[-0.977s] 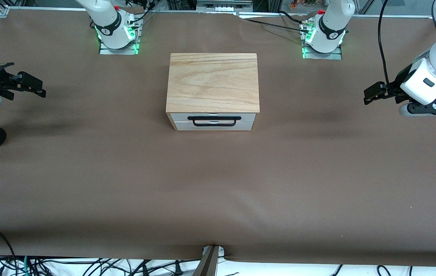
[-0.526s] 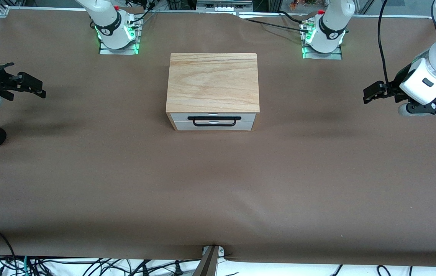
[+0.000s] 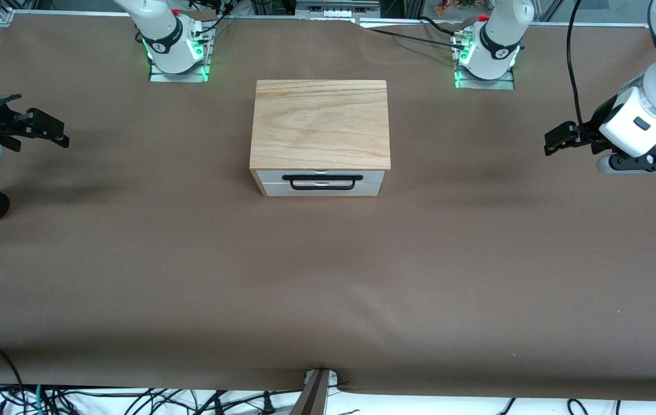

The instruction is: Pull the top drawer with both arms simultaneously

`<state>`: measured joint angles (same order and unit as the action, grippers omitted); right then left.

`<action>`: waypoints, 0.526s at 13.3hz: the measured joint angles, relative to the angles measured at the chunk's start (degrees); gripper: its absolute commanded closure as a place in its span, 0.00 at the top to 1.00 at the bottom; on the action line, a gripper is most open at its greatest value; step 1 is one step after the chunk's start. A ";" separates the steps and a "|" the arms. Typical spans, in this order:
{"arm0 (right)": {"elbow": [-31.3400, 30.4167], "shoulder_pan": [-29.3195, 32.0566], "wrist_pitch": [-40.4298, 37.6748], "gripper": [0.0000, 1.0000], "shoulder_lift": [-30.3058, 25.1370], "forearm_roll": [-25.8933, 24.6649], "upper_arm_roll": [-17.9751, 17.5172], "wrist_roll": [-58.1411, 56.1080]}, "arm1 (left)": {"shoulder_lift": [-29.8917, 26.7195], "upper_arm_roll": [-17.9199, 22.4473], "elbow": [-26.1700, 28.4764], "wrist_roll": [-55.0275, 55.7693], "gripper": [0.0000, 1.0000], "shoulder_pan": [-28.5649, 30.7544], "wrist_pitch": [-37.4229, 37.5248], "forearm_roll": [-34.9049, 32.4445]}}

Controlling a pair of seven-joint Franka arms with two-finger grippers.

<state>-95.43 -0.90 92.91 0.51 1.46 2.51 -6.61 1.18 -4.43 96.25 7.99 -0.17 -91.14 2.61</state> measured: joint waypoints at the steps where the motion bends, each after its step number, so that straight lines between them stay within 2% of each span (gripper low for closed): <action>1: -0.01 0.01 -0.01 1.00 0.08 0.00 0.00 0.00 | 0.00 -0.01 0.00 0.00 1.00 0.00 0.00 0.44; 7: -0.01 0.21 -0.01 1.00 0.55 0.00 0.06 -0.01 | 0.09 -0.02 0.03 0.00 1.00 0.00 0.00 0.57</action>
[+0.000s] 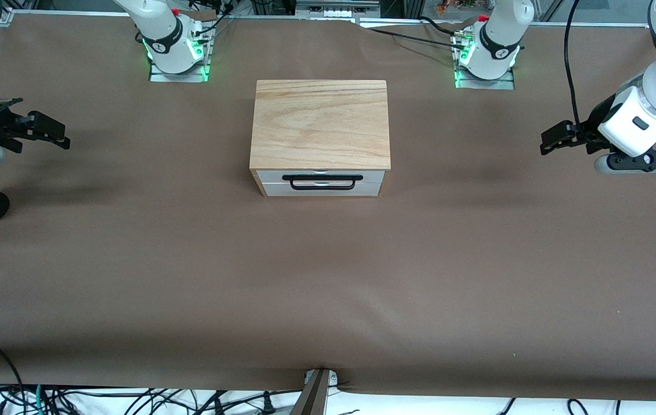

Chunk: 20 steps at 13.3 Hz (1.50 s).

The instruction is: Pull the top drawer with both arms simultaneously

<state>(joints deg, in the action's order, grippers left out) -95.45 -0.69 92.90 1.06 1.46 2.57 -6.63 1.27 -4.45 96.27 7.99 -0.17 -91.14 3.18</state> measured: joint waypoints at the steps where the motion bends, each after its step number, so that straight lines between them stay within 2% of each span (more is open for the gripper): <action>1: 0.00 0.01 0.00 1.00 0.00 0.00 0.00 0.00 | 0.04 0.00 0.02 0.00 1.00 0.00 0.00 0.00; 10: -1.14 0.00 -1.27 1.00 0.44 0.74 -2.42 -0.02 | 0.55 0.00 0.05 0.00 1.00 0.00 -0.04 0.00; 13: -1.92 0.00 -2.25 1.00 2.00 9.43 -2.64 -0.48 | 2.01 0.04 -0.31 0.00 1.00 0.01 -0.25 1.27; 15: -1.98 0.00 -2.19 1.00 4.25 14.63 -2.78 -0.62 | 5.20 0.16 -1.15 0.00 1.00 0.04 -1.49 3.67; 18: -2.05 -0.01 -2.09 1.00 8.20 21.58 -2.83 -0.78 | 11.31 0.13 -2.11 0.00 1.00 0.00 -7.80 4.54; 20: -2.16 -0.01 -1.86 1.00 12.11 27.27 -2.90 -0.92 | 15.34 -0.02 -2.24 -0.13 1.00 -0.33 -12.81 9.04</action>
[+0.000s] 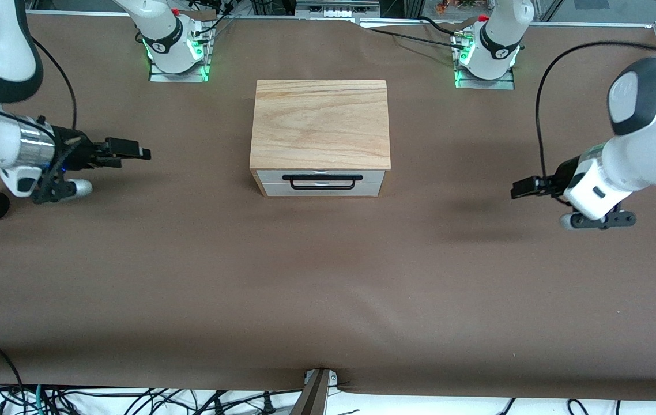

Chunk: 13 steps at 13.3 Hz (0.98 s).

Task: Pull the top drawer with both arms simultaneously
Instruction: 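Move the left gripper and the right gripper toward the drawer handle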

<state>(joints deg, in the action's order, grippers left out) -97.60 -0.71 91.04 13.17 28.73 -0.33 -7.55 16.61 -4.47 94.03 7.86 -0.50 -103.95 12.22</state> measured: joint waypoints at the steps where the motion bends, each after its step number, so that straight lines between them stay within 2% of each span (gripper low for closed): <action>1: -0.07 0.00 0.23 1.00 2.38 4.05 -0.05 -0.11 | 2.19 -0.09 -0.01 -0.08 1.00 -0.27 -3.61 3.62; 4: -0.25 -0.05 1.06 1.00 10.39 19.71 -0.73 -4.80 | 8.26 -0.54 -0.04 -0.65 1.00 -2.13 -12.63 13.04; 5: -0.27 -0.05 2.05 1.00 12.90 23.56 -1.26 -7.75 | 9.70 -0.76 -0.11 -2.40 1.00 -2.69 -14.12 17.32; 7: -0.38 -0.04 5.78 1.00 16.78 28.15 -3.88 -12.76 | 11.98 -0.79 -0.13 -12.26 1.00 -3.10 -14.68 31.35; 10: -1.77 -0.38 11.72 1.00 20.26 36.85 -9.91 -18.93 | 15.37 -0.68 1.53 -31.44 1.00 -3.04 -14.66 52.22; 13: -4.13 -1.19 13.74 1.00 23.04 43.79 -12.59 -27.18 | 17.91 -0.82 3.57 -42.45 1.00 -3.43 -14.23 60.03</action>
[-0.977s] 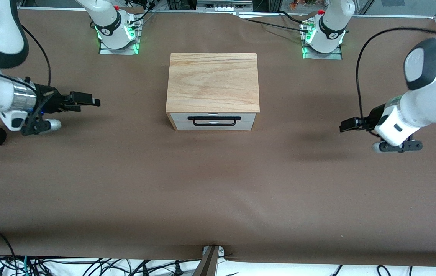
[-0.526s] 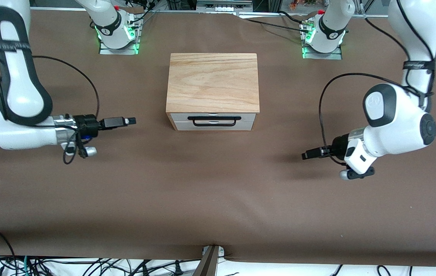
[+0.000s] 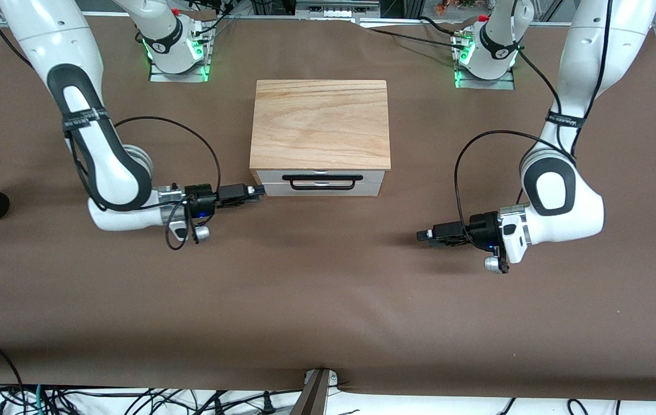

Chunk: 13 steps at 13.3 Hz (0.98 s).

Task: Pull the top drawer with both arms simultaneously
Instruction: 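Move the left gripper and the right gripper toward the drawer handle, then close the left gripper and the right gripper on the black handle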

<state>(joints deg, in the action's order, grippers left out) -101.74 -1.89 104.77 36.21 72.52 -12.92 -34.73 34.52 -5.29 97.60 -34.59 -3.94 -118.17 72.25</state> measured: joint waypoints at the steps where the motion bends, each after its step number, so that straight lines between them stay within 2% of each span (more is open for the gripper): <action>1: -0.74 -0.35 0.73 1.00 0.98 2.21 -0.35 -3.08 | 0.85 -0.07 0.26 -3.35 1.00 -0.69 0.10 3.06; 2: -1.50 -0.78 1.92 0.99 1.83 4.66 -0.69 -6.43 | 1.85 -0.11 0.53 -6.95 1.00 -1.75 0.16 7.03; 4: -2.65 -1.57 3.80 0.85 3.11 8.47 -1.57 -11.92 | 3.82 -0.37 1.97 -12.45 1.00 -4.12 0.16 14.79; 5: -2.94 -1.89 4.17 0.73 3.58 9.31 -1.91 -14.14 | 4.49 -1.28 3.01 -13.71 0.98 -4.69 0.16 17.20; 6: -3.12 -2.12 4.26 0.56 3.85 9.67 -2.12 -15.61 | 4.67 -2.47 4.21 -14.34 0.92 -4.89 0.17 19.05; 7: -3.27 -2.22 4.29 0.49 3.96 9.72 -2.34 -16.25 | 4.56 -3.84 5.35 -14.73 0.88 -4.86 0.20 20.48; 11: -3.65 -2.26 4.34 0.46 4.01 9.73 -3.06 -16.55 | 2.82 -8.05 10.57 -20.55 0.77 -4.61 0.20 23.31; 13: -4.07 -2.28 4.34 0.41 4.04 9.73 -3.54 -16.65 | 1.81 -8.67 13.22 -24.68 0.59 -3.69 1.61 23.87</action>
<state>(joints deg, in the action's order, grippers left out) -105.80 -4.17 109.12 40.25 82.25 -16.46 -51.38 36.33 -13.96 110.83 -59.27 -7.62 -116.56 96.12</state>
